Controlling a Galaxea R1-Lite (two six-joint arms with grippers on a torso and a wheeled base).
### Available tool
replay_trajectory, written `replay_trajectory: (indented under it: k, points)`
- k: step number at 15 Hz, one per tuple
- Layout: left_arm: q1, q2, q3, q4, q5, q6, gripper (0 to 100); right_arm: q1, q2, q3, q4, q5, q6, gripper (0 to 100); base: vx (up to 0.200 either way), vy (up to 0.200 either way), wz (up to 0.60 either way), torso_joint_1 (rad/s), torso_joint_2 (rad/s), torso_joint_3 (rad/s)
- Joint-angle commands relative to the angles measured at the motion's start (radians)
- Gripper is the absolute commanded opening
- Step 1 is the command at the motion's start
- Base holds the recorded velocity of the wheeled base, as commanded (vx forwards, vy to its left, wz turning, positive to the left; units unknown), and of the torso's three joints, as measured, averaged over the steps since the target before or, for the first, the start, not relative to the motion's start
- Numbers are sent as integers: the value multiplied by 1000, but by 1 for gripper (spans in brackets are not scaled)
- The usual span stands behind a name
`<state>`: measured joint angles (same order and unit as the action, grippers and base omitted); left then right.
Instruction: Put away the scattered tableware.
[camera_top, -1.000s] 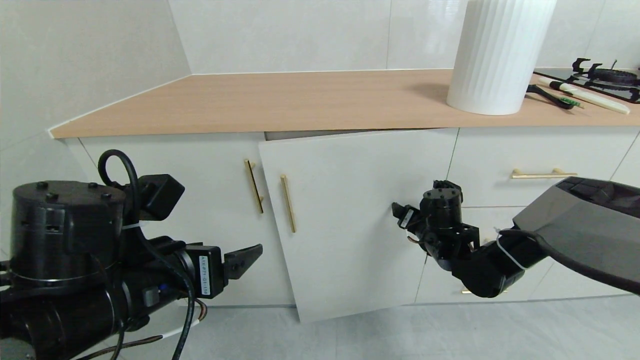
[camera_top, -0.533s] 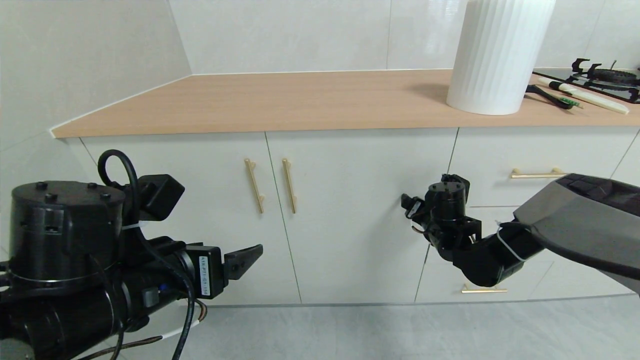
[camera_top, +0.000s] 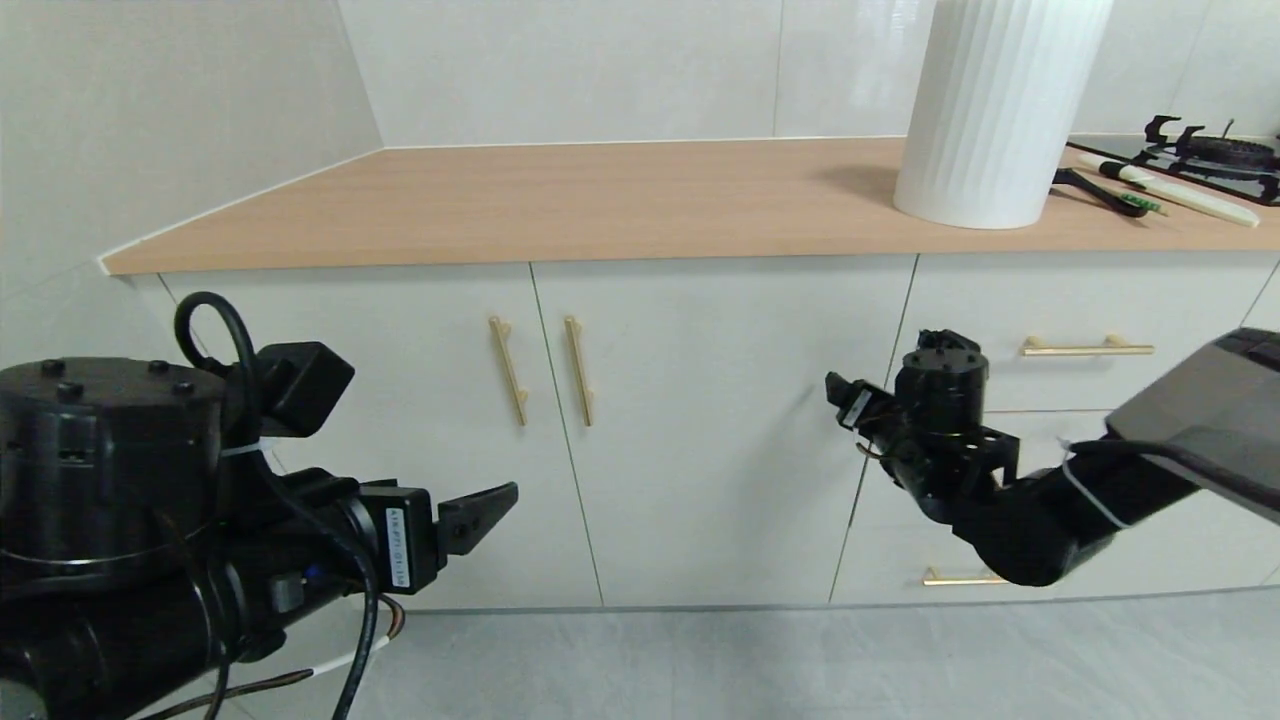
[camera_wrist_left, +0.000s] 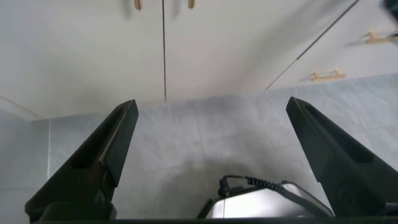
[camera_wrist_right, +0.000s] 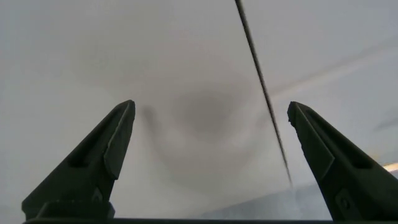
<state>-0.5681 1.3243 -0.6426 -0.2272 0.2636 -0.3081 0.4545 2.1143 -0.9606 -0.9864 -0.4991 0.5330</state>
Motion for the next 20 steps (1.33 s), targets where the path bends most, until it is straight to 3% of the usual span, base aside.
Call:
replay_trajectory:
  k: [1, 2, 4, 6, 7, 8, 11, 12, 14, 15, 17, 19, 20]
  points:
    - [16, -83, 30, 0, 2, 14, 100, 3, -349, 284, -150, 19, -165, 100, 0, 0, 0, 0, 0, 0]
    - [17, -103, 41, 0, 2, 18, 100, 3, -376, 315, -167, 19, -183, 100, 0, 0, 0, 0, 0, 0]
    - [79, -310, 152, 3, 2, 118, 100, -16, -665, 600, -221, 19, -329, 100, 0, 0, 0, 0, 0, 0]
    - [120, -481, 254, 6, 0, 184, 100, -33, -873, 773, -212, 33, -369, 100, 0, 0, 0, 0, 0, 0]
    - [145, -599, 328, 25, 0, 233, 100, -34, -1019, 928, -209, 40, -372, 100, 0, 0, 0, 0, 0, 0]
    - [163, -675, 362, 69, 0, 244, 100, -37, -1128, 961, -160, 31, -363, 100, 0, 0, 0, 0, 0, 0]
    - [168, -916, 357, 258, -1, 254, 100, -102, -1637, 921, 385, 30, -487, 100, 0, 0, 0, 0, 0, 0]
    - [177, -948, 348, 284, 0, 257, 100, -106, -1725, 899, 483, 30, -518, 100, 0, 0, 0, 0, 0, 0]
    - [254, -1033, 354, 322, -1, 261, 100, -163, -1984, 773, 851, 28, -581, 100, 0, 0, 0, 0, 0, 0]
    - [289, -1068, 373, 324, -3, 267, 100, -200, -2022, 720, 971, 16, -584, 100, 0, 0, 0, 0, 0, 0]
    - [363, -1139, 416, 322, -3, 280, 100, -324, -2015, 711, 945, -12, -587, 100, 0, 0, 0, 0, 0, 0]
    - [453, -1229, 471, 318, -7, 328, 100, -396, -2027, 769, 939, 25, -604, 100, 0, 0, 0, 0, 0, 0]
    - [471, -1228, 506, 305, 25, 326, 100, -448, -2081, 780, 945, 51, -616, 100, 0, 0, 0, 0, 0, 0]
